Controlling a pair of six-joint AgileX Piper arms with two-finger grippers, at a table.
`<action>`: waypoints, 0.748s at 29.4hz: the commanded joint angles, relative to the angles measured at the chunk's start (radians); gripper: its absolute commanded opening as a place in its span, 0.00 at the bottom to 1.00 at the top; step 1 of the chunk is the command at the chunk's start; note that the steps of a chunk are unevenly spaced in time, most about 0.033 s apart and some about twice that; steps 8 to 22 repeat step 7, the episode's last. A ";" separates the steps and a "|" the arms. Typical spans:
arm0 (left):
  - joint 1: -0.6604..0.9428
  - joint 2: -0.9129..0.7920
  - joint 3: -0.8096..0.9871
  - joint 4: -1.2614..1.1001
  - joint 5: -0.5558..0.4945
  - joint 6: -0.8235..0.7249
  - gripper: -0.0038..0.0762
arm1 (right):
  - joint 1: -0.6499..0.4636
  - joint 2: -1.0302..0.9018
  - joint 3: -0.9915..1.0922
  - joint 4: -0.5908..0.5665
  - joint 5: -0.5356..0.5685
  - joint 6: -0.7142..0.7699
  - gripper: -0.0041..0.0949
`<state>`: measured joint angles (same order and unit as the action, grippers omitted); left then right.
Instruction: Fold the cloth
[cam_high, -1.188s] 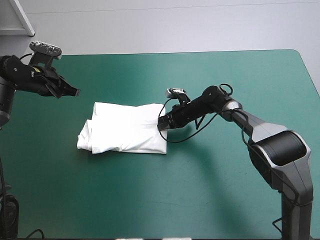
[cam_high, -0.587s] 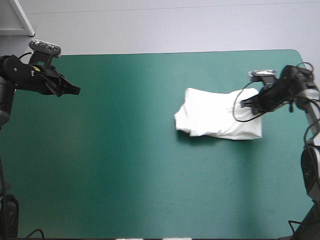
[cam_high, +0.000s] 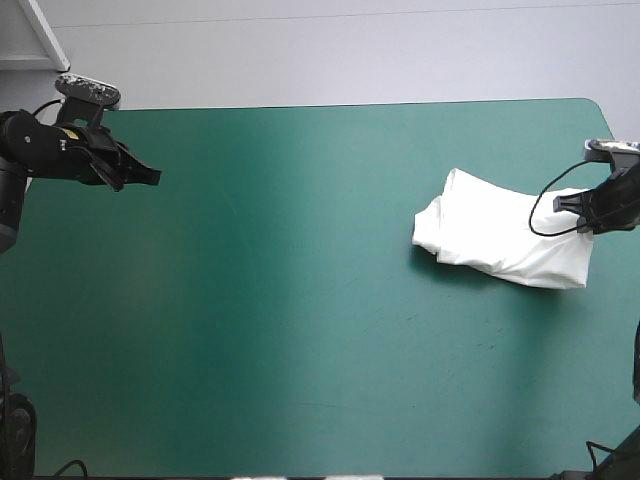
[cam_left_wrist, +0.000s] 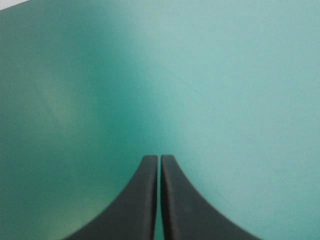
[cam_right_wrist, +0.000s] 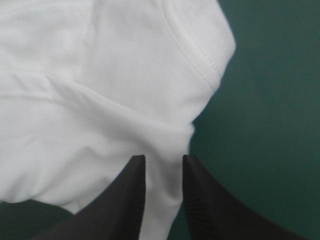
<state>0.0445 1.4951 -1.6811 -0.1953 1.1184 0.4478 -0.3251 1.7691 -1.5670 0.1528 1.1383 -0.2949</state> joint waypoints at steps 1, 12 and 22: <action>-0.002 -0.079 -0.025 -0.011 -0.086 -0.023 0.07 | -0.010 -0.114 -0.107 0.015 0.028 0.013 0.46; -0.002 -0.128 -0.025 0.004 -0.116 -0.029 0.07 | -0.010 -0.223 -0.167 0.103 0.042 0.032 0.59; -0.002 -0.128 -0.025 0.004 -0.116 -0.029 0.07 | -0.010 -0.223 -0.167 0.103 0.042 0.032 0.59</action>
